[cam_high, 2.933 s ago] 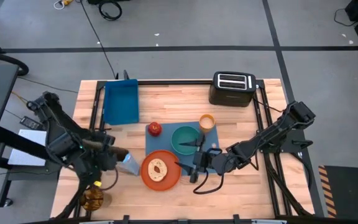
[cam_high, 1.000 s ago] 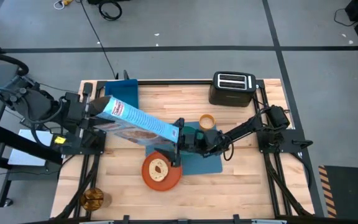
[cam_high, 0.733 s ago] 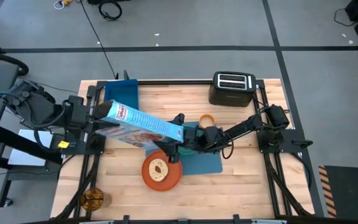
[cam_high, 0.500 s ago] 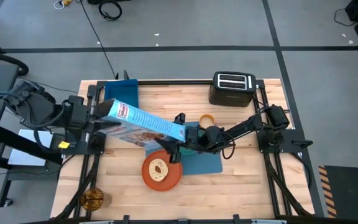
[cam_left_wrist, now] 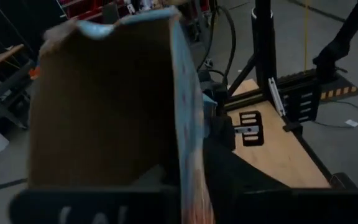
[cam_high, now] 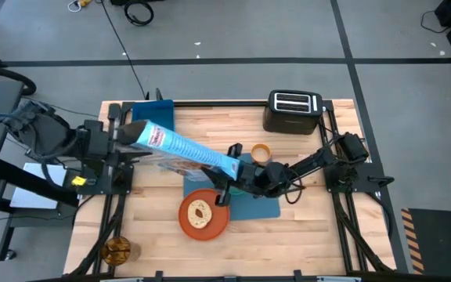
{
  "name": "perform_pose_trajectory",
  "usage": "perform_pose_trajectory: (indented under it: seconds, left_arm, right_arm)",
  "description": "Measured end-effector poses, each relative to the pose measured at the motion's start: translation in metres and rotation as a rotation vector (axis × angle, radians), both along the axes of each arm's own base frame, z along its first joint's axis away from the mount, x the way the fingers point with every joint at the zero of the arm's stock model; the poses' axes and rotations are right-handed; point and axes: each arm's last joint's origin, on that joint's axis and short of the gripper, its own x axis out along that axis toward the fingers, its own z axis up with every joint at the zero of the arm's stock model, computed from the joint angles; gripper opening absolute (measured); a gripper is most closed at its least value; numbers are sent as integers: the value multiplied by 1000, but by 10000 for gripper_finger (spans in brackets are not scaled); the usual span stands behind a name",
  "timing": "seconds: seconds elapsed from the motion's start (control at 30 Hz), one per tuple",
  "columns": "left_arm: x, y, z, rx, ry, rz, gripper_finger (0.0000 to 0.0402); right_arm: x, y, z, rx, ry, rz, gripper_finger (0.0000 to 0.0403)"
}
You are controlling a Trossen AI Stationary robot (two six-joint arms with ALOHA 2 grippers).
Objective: Arrange a breakfast setting
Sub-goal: Pour the cereals from the blue cereal box into the green bowl
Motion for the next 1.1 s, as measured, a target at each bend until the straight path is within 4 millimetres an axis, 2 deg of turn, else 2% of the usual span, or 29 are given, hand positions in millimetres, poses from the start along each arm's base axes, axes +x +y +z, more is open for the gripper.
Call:
perform_pose_trajectory:
  seconds: [0.13,0.27,0.4,0.53,0.63,0.77,0.93,1.1]
  left_arm:
    - [-15,10,15,-41,-64,-4,112]
    - [-35,23,24,-37,-96,-24,180]
    - [-52,35,12,-71,-5,0,217]
    - [-46,32,-10,-85,61,67,219]
    - [-31,21,-34,-63,99,115,212]
    - [-6,5,-79,7,142,178,204]
    - [14,-9,-149,-57,145,227,202]
    - [32,-23,-222,-113,87,222,201]
  right_arm:
    - [-24,8,8,17,9,-17,126]
    - [-64,14,16,43,52,-52,126]
    - [-117,17,24,59,113,-51,125]
    - [-166,10,30,78,148,-17,125]
    - [-193,2,27,92,186,6,125]
    - [-227,-9,22,126,220,37,124]
    - [-264,-21,14,113,287,85,124]
    - [-291,-39,5,126,396,120,124]
